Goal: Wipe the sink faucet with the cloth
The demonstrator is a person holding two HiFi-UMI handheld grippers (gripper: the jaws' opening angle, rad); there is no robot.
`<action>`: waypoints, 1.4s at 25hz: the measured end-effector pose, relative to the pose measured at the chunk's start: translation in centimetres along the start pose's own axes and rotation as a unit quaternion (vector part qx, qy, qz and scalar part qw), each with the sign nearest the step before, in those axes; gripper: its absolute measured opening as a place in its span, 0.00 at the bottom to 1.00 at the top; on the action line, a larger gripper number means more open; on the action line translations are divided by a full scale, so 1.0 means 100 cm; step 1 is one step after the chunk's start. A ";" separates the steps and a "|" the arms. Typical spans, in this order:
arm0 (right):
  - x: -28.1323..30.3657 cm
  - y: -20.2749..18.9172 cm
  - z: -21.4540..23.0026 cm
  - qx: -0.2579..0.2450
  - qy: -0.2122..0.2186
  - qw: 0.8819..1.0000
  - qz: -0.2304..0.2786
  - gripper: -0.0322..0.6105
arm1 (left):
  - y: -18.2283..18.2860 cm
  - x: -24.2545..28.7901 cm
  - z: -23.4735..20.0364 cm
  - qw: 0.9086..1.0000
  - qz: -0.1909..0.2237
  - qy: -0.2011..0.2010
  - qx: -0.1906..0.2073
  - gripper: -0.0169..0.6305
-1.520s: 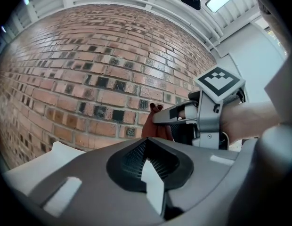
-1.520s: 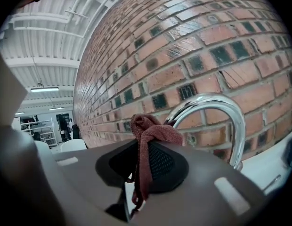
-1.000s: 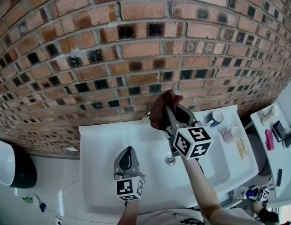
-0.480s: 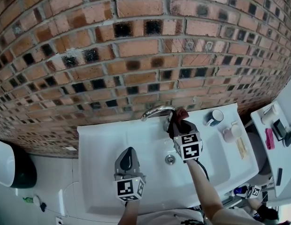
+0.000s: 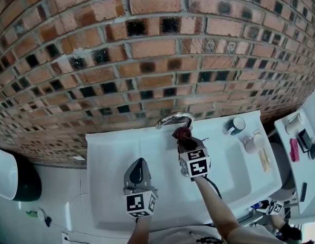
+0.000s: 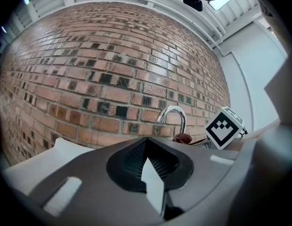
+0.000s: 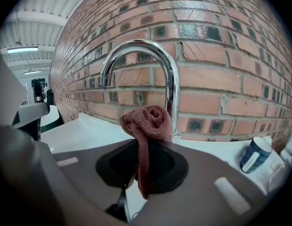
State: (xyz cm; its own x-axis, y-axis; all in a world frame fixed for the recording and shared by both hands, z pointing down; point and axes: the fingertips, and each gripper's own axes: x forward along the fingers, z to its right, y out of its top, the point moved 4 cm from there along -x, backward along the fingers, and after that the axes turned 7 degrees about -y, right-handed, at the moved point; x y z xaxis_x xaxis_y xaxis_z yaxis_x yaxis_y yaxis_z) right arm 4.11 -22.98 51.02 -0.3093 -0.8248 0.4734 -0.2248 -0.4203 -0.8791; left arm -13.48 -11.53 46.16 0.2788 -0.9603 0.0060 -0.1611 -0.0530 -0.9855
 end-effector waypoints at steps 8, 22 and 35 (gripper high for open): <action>0.012 -0.015 -0.012 0.014 0.033 0.998 -0.050 0.11 | -0.002 0.000 -0.003 1.000 -0.003 0.004 -0.003 0.02; -0.057 0.043 -0.013 0.057 0.046 0.994 0.084 0.11 | 0.035 0.009 -0.008 0.999 0.041 0.001 0.012 0.02; -0.195 0.043 -0.032 0.137 0.064 0.966 0.211 0.11 | 0.081 -0.026 0.040 0.996 0.074 -0.047 0.031 0.02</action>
State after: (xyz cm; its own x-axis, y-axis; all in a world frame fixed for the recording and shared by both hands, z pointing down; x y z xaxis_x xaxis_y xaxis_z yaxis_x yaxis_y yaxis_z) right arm 6.23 -7.46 38.19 -0.4349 -0.8986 0.0574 0.1935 -0.1555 -0.9687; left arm -11.72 -8.40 37.44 0.3444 -0.9262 -0.1533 -0.1487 0.1074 -0.9830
